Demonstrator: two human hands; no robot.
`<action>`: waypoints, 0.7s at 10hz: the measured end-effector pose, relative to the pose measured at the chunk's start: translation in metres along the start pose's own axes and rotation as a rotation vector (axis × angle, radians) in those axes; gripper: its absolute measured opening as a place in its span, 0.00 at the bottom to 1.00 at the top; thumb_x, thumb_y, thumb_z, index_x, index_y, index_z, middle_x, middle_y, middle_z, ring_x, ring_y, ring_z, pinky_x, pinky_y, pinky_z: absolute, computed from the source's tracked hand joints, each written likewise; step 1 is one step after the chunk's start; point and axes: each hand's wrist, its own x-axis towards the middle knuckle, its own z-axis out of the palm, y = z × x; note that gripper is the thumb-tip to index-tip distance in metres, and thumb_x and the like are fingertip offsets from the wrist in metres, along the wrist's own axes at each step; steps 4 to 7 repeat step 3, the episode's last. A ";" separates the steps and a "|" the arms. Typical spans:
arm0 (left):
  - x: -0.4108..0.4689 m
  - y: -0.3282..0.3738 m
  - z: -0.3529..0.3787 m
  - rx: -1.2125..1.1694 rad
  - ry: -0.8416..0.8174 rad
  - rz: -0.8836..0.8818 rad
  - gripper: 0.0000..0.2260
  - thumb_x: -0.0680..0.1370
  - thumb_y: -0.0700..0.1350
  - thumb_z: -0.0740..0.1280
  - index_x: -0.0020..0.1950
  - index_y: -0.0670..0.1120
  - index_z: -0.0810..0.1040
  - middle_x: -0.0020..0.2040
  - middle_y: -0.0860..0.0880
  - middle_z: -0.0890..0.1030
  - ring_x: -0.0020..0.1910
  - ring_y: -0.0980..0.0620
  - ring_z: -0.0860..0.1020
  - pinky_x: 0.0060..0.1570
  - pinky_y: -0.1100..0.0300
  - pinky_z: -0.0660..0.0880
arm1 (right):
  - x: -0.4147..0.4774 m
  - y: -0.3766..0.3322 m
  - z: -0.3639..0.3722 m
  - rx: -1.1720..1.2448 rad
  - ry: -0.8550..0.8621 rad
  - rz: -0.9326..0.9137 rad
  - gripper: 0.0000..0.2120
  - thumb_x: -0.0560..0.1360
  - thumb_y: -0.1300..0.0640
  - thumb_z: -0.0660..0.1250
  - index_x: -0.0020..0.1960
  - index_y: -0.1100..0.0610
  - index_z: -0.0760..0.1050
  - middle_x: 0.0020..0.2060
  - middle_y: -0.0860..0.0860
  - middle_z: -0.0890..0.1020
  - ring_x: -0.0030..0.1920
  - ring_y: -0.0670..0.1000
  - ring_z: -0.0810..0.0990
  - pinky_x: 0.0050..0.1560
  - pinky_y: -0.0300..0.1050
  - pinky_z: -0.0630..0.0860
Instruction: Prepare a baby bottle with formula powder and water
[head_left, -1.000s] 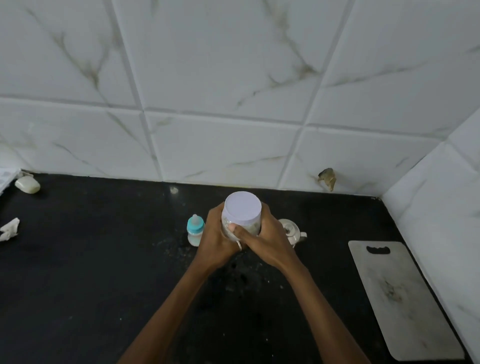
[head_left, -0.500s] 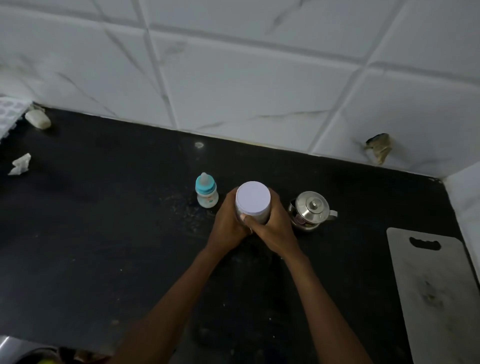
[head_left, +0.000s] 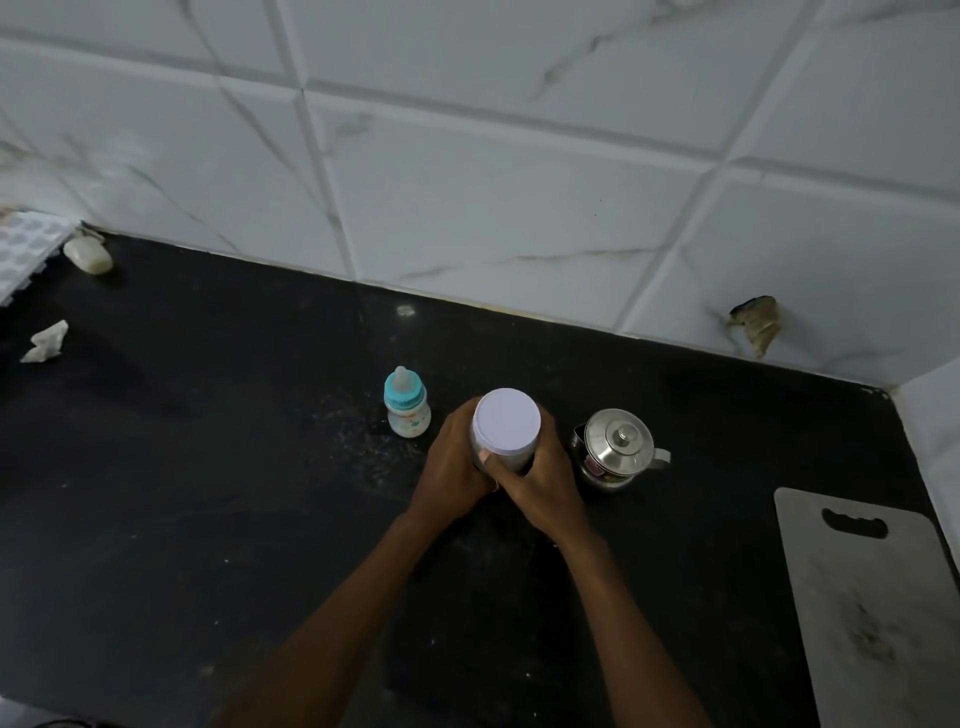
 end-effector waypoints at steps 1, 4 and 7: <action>0.001 -0.002 0.003 0.002 -0.005 -0.015 0.37 0.71 0.47 0.80 0.77 0.48 0.68 0.74 0.50 0.73 0.73 0.55 0.72 0.72 0.50 0.72 | -0.001 0.000 0.001 0.011 -0.004 0.013 0.40 0.71 0.50 0.78 0.76 0.42 0.61 0.70 0.38 0.71 0.70 0.37 0.69 0.71 0.42 0.71; 0.003 -0.004 0.008 -0.023 -0.029 0.022 0.39 0.73 0.50 0.78 0.80 0.50 0.63 0.78 0.51 0.69 0.78 0.54 0.66 0.75 0.47 0.68 | -0.003 0.001 0.001 0.020 -0.013 0.009 0.47 0.70 0.41 0.78 0.80 0.44 0.55 0.76 0.40 0.67 0.75 0.40 0.65 0.75 0.48 0.67; 0.003 -0.004 0.008 -0.023 -0.029 0.022 0.39 0.73 0.50 0.78 0.80 0.50 0.63 0.78 0.51 0.69 0.78 0.54 0.66 0.75 0.47 0.68 | -0.003 0.001 0.001 0.020 -0.013 0.009 0.47 0.70 0.41 0.78 0.80 0.44 0.55 0.76 0.40 0.67 0.75 0.40 0.65 0.75 0.48 0.67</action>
